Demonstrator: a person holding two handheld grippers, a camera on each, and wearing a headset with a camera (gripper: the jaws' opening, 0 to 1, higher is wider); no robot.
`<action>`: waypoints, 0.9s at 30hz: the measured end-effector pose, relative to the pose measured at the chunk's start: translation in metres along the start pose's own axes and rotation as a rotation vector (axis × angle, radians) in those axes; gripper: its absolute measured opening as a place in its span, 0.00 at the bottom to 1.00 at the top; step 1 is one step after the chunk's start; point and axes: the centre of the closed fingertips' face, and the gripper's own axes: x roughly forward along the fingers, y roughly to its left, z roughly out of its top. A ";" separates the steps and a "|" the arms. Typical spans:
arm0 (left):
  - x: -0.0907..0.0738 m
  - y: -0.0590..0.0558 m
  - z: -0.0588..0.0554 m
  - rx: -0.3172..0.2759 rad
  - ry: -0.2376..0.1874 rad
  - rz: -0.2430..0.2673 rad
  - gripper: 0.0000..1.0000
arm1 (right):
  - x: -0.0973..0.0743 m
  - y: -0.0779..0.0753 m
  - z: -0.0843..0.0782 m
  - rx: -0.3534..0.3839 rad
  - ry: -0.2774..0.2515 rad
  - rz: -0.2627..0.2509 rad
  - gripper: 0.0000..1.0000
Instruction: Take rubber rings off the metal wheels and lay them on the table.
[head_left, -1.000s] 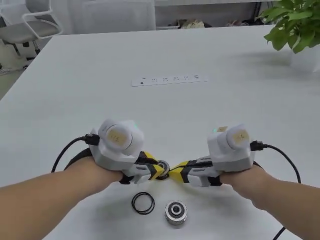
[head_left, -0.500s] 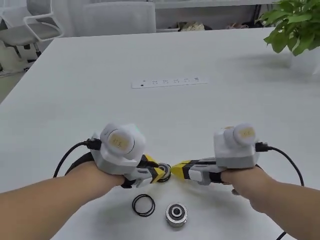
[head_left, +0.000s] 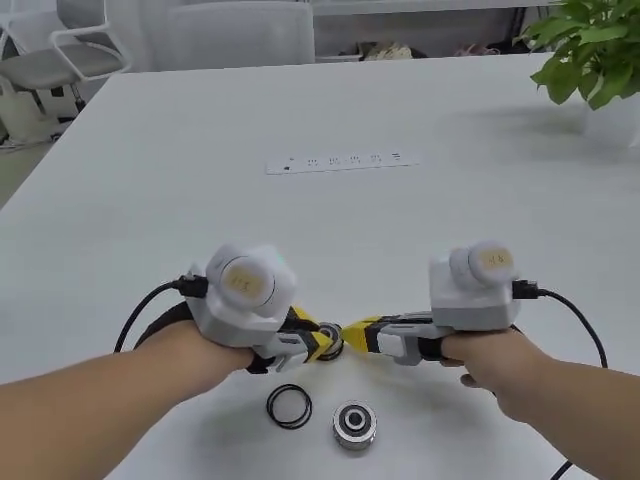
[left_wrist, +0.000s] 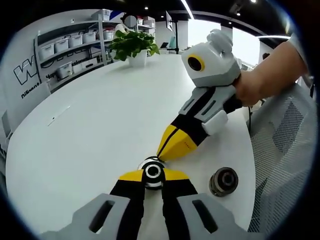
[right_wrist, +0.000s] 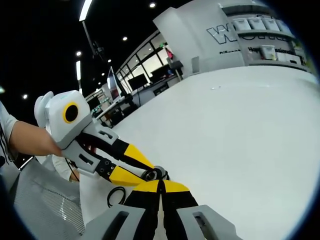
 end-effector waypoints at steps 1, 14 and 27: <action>0.000 0.000 0.000 0.001 0.001 0.000 0.08 | 0.000 0.001 0.000 -0.010 0.001 0.001 0.00; 0.000 0.000 0.000 0.001 0.001 0.001 0.08 | 0.007 0.010 0.001 -0.032 0.005 0.023 0.00; 0.000 -0.001 0.000 -0.003 -0.005 0.003 0.08 | 0.006 0.011 0.003 0.010 -0.013 0.038 0.00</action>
